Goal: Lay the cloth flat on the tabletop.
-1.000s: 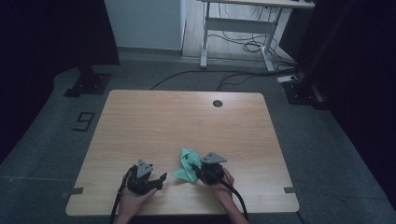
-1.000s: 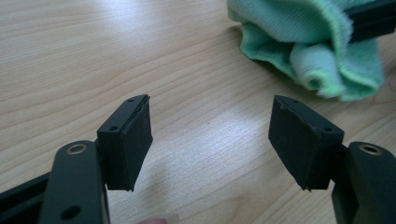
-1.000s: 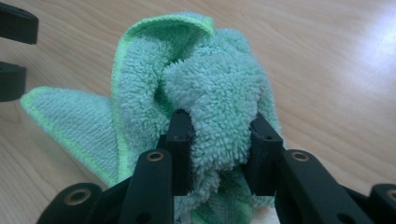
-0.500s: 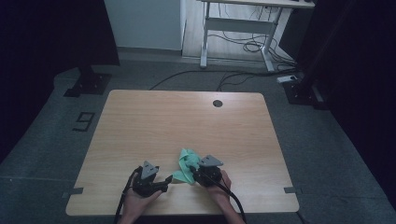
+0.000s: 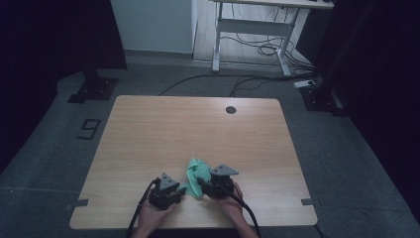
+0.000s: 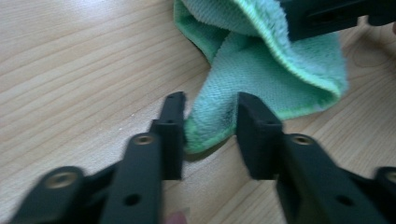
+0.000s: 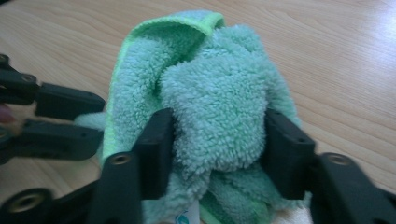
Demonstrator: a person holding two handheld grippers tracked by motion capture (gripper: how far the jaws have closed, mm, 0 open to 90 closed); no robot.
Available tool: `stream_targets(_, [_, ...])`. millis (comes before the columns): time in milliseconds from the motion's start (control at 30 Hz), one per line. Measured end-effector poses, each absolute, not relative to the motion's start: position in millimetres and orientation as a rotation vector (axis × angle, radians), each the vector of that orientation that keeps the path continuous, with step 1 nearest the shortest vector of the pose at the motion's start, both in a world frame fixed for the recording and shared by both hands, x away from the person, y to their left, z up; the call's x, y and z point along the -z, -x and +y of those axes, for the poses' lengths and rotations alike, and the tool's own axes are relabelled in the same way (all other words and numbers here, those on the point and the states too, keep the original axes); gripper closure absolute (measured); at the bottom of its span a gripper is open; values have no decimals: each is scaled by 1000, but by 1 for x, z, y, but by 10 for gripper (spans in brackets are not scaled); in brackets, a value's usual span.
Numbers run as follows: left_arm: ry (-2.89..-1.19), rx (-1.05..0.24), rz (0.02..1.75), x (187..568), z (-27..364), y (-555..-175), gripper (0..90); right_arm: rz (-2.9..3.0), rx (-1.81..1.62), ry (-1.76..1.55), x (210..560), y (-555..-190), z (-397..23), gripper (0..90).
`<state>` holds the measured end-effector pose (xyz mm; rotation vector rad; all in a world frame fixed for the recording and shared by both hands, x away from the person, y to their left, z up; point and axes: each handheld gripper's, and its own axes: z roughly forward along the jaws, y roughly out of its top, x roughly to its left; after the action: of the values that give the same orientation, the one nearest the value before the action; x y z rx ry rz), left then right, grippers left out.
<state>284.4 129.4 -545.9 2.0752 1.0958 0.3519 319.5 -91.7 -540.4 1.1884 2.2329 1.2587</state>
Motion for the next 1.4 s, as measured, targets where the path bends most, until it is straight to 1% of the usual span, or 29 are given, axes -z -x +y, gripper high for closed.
stream_targets(67, [-2081, -337, 1085, 546, 131, -285, 744, 2234, -1270, -1197, 538, -319, -93, 383])
stream_targets(133, [-2086, -333, 1078, 546, 131, -285, 780, 2221, -1275, -1189, 533, -317, -94, 336])
stream_targets(200, [-2087, -327, 1074, 546, 132, -285, 796, 2201, -1282, -1176, 526, -314, -97, 302])
stream_targets(233, [-2087, -327, 1074, 546, 132, -285, 799, 2201, -1282, -1176, 526, -314, -97, 302])
stream_targets(267, [-2086, -321, 1073, 546, 132, -285, 801, 2172, -1282, -1157, 516, -311, -100, 276])
stream_targets(367, [-2086, -319, 1070, 546, 132, -285, 814, 2160, -1295, -1124, 507, -312, -103, 282])
stream_targets(467, [-2089, -317, 1064, 546, 131, -284, 828, 2174, -1271, -1056, 495, -324, -102, 306])
stream_targets(500, [-2089, -317, 1064, 546, 131, -284, 830, 2174, -1271, -1056, 495, -324, -102, 306])
stream_targets(567, [-2091, -317, 1063, 546, 132, -284, 833, 2241, -1249, -983, 493, -339, -94, 332])
stream_targets(667, [-2089, -316, 1064, 546, 132, -284, 838, 2276, -1214, -952, 495, -348, -87, 344])
stream_targets(700, [-2089, -315, 1062, 546, 132, -284, 841, 2303, -1190, -929, 498, -354, -81, 377])
stream_targets(733, [-2090, -313, 1061, 546, 132, -284, 841, 2303, -1190, -929, 498, -354, -81, 377])
stream_targets(800, [-2089, -313, 1060, 546, 132, -284, 844, 2361, -1144, -877, 502, -361, -72, 412])
stream_targets(833, [-2089, -313, 1060, 546, 132, -284, 845, 2361, -1144, -877, 502, -361, -72, 412])
stream_targets(1000, [-2088, -312, 1061, 547, 132, -284, 848, 2401, -1099, -852, 508, -370, -62, 468])
stream_targets(1033, [-2089, -313, 1061, 547, 132, -284, 849, 2405, -1086, -843, 510, -372, -61, 498])
stream_targets(1067, [-2089, -314, 1061, 547, 132, -284, 850, 2414, -1080, -825, 512, -375, -58, 580])
stream_targets(1100, [-2089, -314, 1061, 547, 132, -284, 851, 2414, -1080, -825, 512, -375, -58, 580])
stream_targets(1133, [-2089, -314, 1061, 547, 132, -284, 851, 2416, -1075, -818, 513, -378, -57, 664])
stream_targets(1167, [-2089, -314, 1061, 547, 132, -284, 852, 2415, -1074, -811, 513, -378, -57, 703])
stream_targets(1200, [-2089, -313, 1060, 547, 132, -284, 852, 2415, -1074, -811, 513, -378, -57, 703])
stream_targets(1233, [-2089, -313, 1061, 547, 133, -284, 852, 2411, -1071, -807, 513, -379, -57, 744])
stream_targets(1267, [-2089, -312, 1061, 547, 133, -284, 852, 2402, -1077, -799, 512, -379, -57, 811])
stream_targets(1333, [-2089, -313, 1062, 547, 133, -284, 852, 2399, -1078, -790, 511, -379, -59, 847])
stream_targets(1400, [-2089, -315, 1062, 547, 133, -284, 854, 2391, -1090, -796, 509, -378, -61, 857])
